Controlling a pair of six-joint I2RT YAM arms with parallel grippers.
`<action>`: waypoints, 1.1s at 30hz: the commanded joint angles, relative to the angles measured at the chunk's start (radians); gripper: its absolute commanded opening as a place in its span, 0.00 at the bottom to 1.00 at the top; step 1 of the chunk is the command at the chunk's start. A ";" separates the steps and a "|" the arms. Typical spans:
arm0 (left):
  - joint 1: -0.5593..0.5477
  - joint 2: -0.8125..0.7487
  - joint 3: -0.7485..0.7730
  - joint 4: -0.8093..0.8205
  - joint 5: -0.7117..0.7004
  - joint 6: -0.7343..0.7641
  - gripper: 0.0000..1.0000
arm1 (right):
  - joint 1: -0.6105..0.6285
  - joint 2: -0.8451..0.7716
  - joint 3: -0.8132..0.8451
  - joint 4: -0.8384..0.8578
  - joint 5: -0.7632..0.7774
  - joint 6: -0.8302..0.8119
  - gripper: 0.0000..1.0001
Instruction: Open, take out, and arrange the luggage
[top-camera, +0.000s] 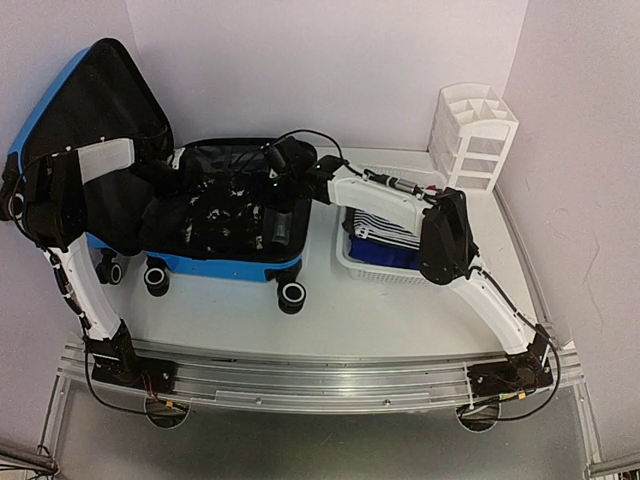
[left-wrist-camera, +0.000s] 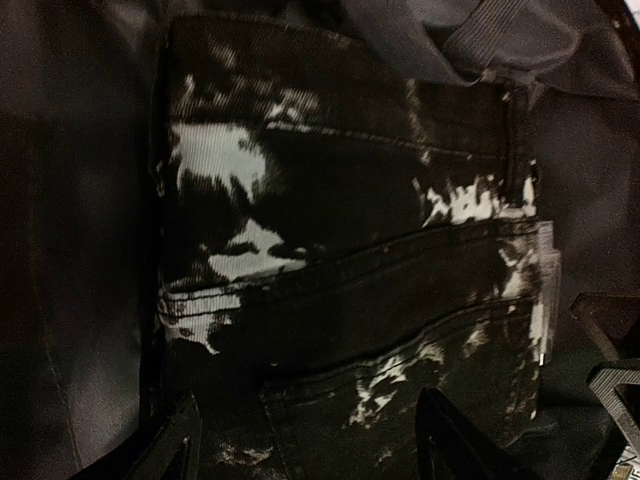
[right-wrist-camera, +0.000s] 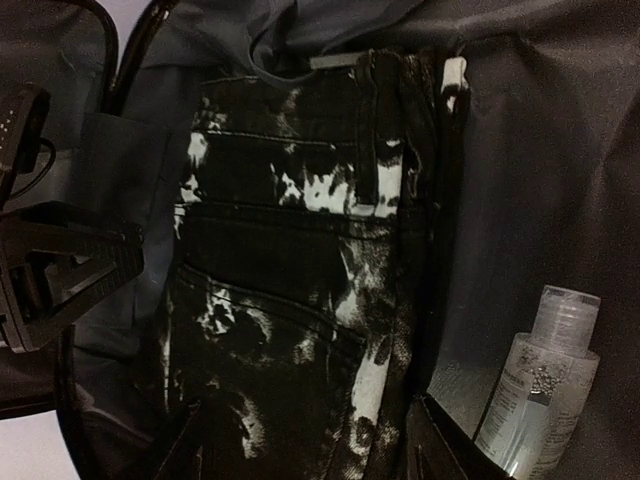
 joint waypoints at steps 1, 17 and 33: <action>0.006 -0.032 -0.072 0.094 -0.051 -0.006 0.74 | 0.012 0.047 0.024 0.002 0.096 0.016 0.60; 0.017 0.129 -0.120 0.165 0.006 -0.020 0.74 | 0.022 0.261 0.167 0.032 -0.030 0.084 0.56; 0.015 0.065 -0.049 0.128 0.225 -0.060 0.01 | 0.011 0.173 0.115 0.260 -0.096 0.158 0.00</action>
